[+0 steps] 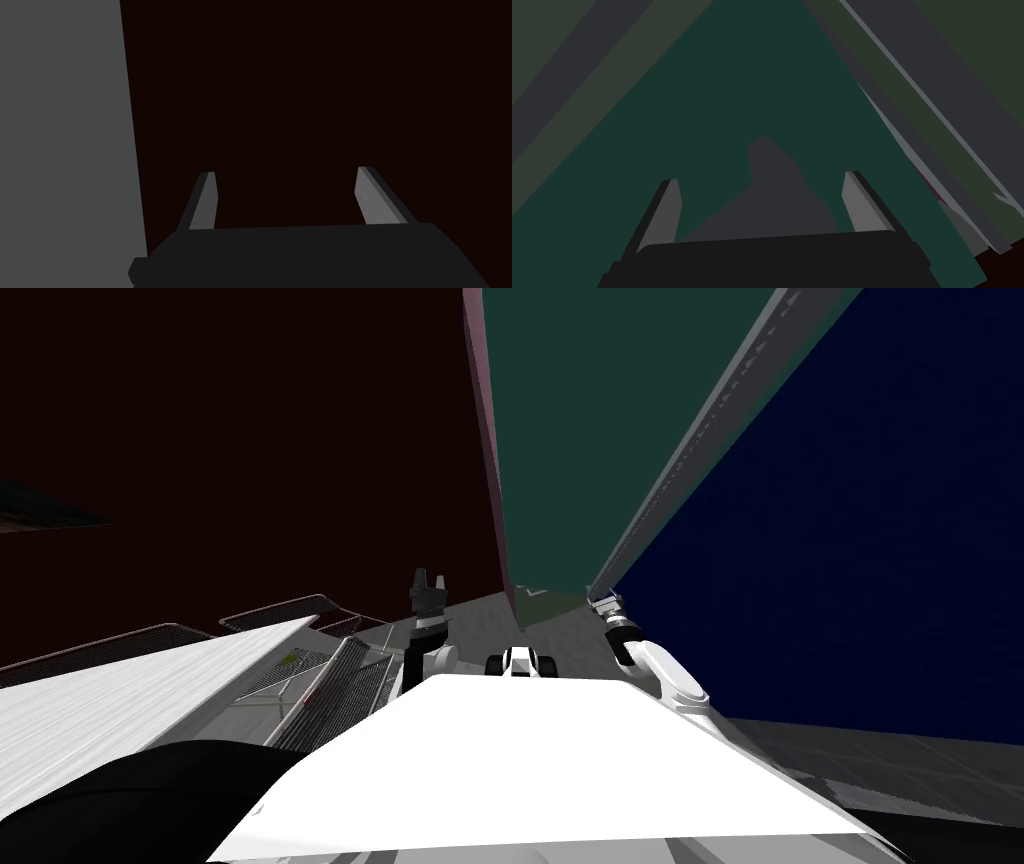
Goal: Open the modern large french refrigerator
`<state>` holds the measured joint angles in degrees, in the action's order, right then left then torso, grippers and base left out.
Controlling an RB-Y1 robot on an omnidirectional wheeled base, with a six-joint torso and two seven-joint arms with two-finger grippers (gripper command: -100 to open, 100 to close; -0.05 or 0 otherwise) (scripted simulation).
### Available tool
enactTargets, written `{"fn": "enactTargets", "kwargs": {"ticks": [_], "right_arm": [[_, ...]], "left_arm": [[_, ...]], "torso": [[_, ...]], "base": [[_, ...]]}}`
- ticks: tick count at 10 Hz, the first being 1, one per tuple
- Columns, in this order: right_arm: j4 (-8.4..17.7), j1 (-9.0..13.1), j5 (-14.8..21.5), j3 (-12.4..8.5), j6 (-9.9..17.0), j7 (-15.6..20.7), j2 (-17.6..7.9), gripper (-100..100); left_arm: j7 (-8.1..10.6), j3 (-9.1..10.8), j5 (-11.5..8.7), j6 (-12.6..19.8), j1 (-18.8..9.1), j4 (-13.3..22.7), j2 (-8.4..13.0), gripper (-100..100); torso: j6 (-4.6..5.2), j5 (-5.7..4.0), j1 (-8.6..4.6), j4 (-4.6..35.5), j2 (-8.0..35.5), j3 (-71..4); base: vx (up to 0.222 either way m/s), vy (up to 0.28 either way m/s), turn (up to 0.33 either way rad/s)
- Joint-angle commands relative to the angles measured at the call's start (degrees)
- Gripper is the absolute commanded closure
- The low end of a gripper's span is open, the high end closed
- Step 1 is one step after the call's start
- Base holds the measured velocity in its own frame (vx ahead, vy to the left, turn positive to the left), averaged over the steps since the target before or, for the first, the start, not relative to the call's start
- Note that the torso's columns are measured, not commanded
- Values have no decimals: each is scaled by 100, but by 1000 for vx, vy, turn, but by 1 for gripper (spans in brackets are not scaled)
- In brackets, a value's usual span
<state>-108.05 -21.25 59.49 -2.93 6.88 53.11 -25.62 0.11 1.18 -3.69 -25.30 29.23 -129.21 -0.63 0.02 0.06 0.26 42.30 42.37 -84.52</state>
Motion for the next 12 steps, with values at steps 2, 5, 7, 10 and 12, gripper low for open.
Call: {"fn": "enactTargets", "kwargs": {"ticks": [2,5,7,10,12], "right_arm": [[-13,-49,-15,-51,115,8,36,100],[-53,-106,-37,-155,294,17,81,100],[-94,-163,-60,-258,473,26,126,100],[-82,-239,-71,-288,672,57,202,100],[-130,-268,-53,-359,807,78,275,100]], "left_arm": [[0,-1,0,0,-1,0,-1,0],[0,-2,0,0,-1,0,-3,0],[0,-2,0,0,-2,0,-2,0],[0,-2,0,0,-1,0,-1,0],[0,-2,0,0,0,0,-3,0]], "torso": [[7,10,-9,14,9,4],[-11,19,28,21,34,20],[-13,20,4,26,24,11],[-13,24,-25,31,6,-1],[10,19,9,16,12,3]], "base": [[1,56,-43],[-42,194,-112],[-86,192,-85],[-50,169,-87],[-20,219,-120]]}}
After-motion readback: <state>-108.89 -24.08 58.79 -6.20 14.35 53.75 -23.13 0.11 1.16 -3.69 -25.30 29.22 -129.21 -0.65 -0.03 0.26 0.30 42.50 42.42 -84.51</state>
